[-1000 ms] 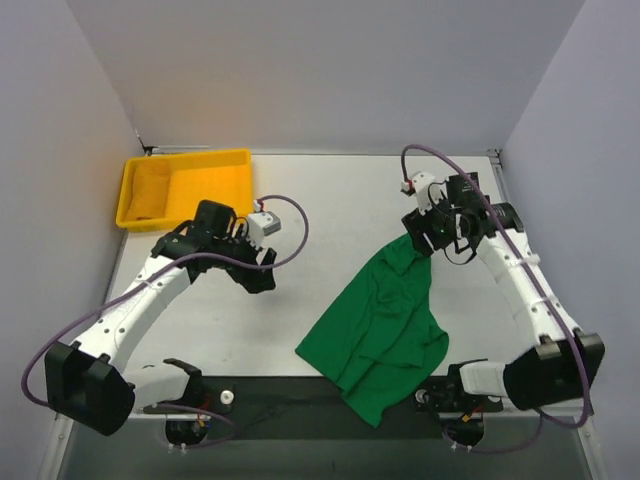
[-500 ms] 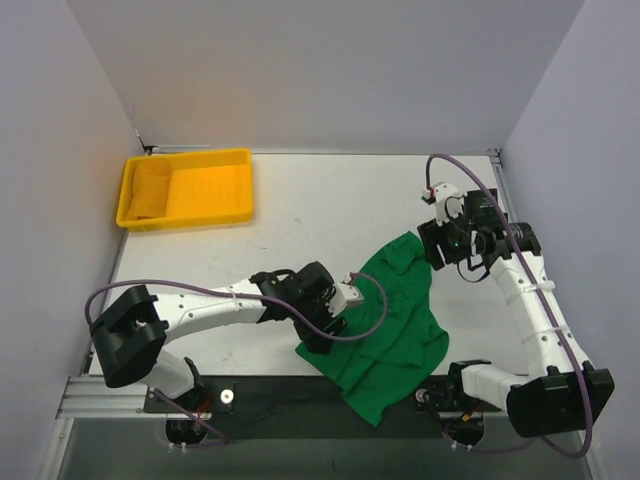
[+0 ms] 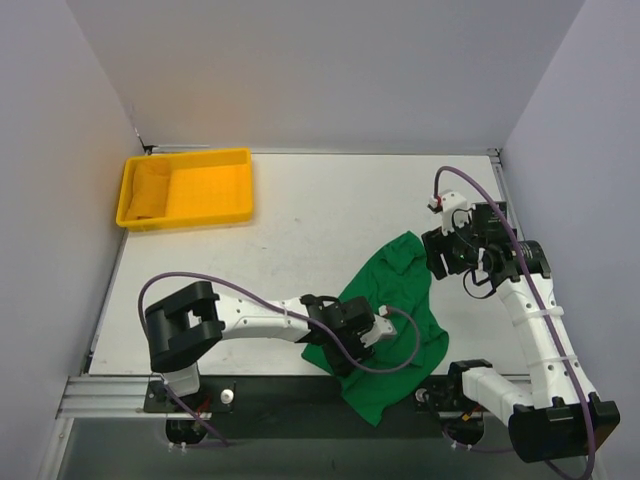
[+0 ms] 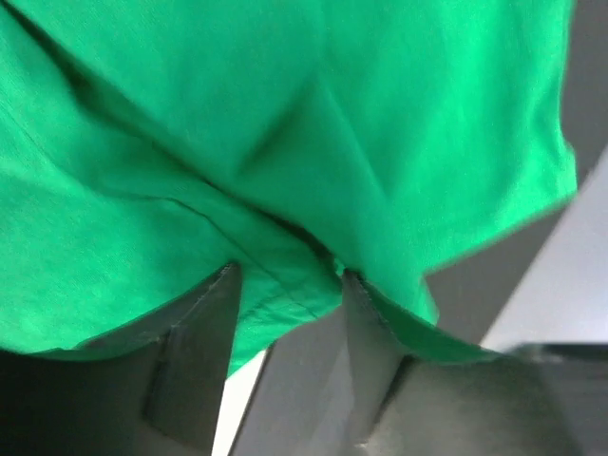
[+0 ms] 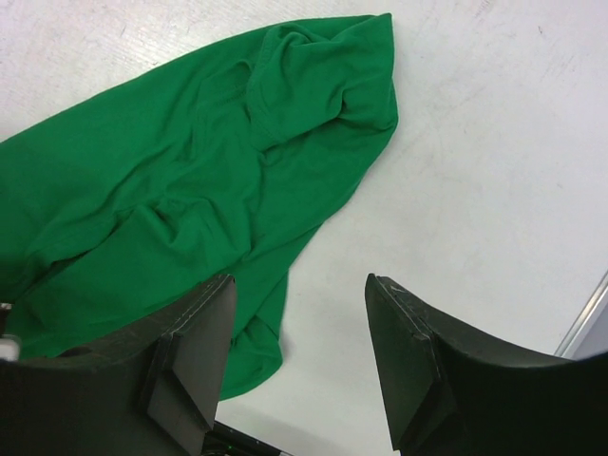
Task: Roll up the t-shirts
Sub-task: Flatten out the T-shirt at the center of the board.
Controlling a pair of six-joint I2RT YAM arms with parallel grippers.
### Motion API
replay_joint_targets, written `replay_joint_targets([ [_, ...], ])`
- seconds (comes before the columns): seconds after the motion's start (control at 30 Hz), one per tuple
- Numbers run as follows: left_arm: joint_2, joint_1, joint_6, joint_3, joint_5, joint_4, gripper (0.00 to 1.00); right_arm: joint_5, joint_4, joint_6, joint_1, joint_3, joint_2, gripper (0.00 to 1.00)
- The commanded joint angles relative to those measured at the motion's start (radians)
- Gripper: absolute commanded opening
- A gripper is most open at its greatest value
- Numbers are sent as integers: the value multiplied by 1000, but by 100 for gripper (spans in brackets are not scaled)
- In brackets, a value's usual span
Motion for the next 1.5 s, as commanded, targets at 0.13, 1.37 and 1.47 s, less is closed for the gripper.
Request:
replay_joint_targets([
  [0.13, 47, 120, 121, 39, -123, -137, 28, -42, -16, 25, -6, 66, 9, 57],
  [1.37, -189, 335, 428, 13, 137, -249, 71, 7, -67, -58, -26, 99, 207, 57],
  [1.47, -163, 292, 391, 4, 78, -201, 71, -9, -65, -58, -25, 82, 190, 57],
])
